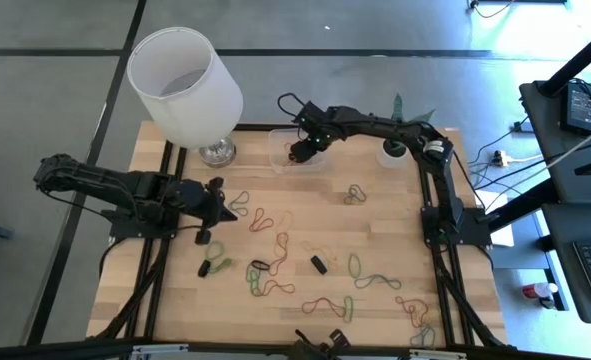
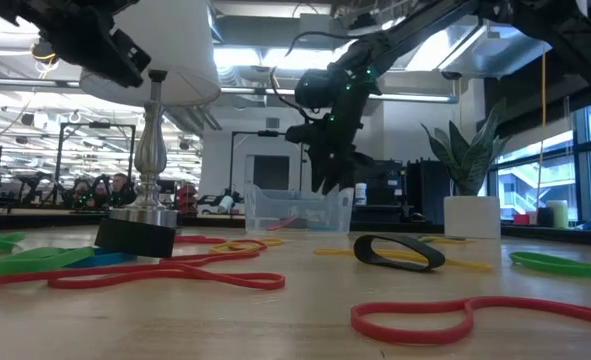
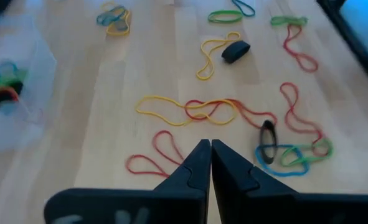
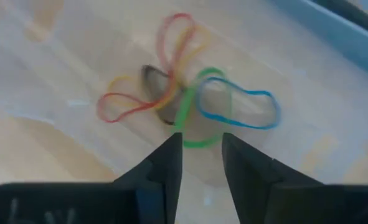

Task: Pick and place rubber bands into bin
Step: Put the middle black rubber band into the transparent bin

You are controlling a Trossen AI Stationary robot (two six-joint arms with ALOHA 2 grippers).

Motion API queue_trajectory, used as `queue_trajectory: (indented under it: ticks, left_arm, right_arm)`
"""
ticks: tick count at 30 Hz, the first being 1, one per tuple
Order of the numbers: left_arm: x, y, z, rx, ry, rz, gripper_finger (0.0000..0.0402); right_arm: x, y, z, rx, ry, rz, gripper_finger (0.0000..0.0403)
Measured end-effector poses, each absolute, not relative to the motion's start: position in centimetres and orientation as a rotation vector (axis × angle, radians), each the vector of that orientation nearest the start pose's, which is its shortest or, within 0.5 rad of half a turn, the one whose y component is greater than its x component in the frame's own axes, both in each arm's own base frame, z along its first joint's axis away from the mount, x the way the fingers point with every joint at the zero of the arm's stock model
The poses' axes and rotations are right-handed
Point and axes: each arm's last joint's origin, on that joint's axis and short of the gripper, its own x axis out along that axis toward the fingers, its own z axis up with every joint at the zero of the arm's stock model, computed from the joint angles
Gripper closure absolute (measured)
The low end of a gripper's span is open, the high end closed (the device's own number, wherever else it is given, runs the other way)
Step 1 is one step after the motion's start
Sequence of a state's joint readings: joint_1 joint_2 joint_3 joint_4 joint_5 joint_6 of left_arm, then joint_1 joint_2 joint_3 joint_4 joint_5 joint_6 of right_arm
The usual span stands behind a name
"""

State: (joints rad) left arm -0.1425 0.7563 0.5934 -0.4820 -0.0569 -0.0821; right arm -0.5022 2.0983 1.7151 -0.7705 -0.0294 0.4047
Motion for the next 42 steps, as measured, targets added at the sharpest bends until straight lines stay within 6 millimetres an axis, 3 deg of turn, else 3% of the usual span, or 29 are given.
queue_trajectory:
  ticks: [5,9,14,20,23,27,33,37,42]
  left_arm:
    - [15.5,-2.1,24.6,-0.113,0.647,-0.024,0.0395]
    - [15.5,-2.1,24.6,-0.118,0.647,-0.024,0.0392]
    - [15.6,-2.1,24.7,-0.120,0.634,-0.026,0.0392]
    - [15.6,-2.1,24.7,-0.120,0.631,-0.023,0.0395]
    - [15.8,-2.1,24.8,-0.144,0.615,-0.009,0.0393]
    - [15.8,-2.2,24.9,-0.199,0.610,-0.008,0.0391]
    - [15.8,-2.2,24.9,-0.184,0.605,-0.018,0.0395]
    - [16.1,-2.3,25.3,-0.268,0.563,-0.003,0.0393]
    - [16.2,-2.3,25.5,-0.389,0.539,0.025,0.0392]
  right_arm:
    - [38.8,-21.2,21.8,0.661,1.039,-0.657,0.0286]
    - [39.0,-19.7,24.6,0.601,1.002,-0.634,0.0286]
    - [38.1,-15.1,29.1,0.478,0.940,-0.646,0.0286]
    - [34.6,-8.4,32.6,0.489,0.892,-0.650,0.0286]
    - [32.5,-4.5,33.3,0.499,0.848,-0.673,0.0286]
    - [29.5,0.3,32.8,0.561,0.784,-0.688,0.0286]
    - [26.8,6.2,29.6,0.667,0.750,-0.642,0.0286]
    - [25.9,8.8,27.1,0.715,0.754,-0.595,0.0286]
    - [25.0,10.7,25.0,0.773,0.757,-0.565,0.0286]
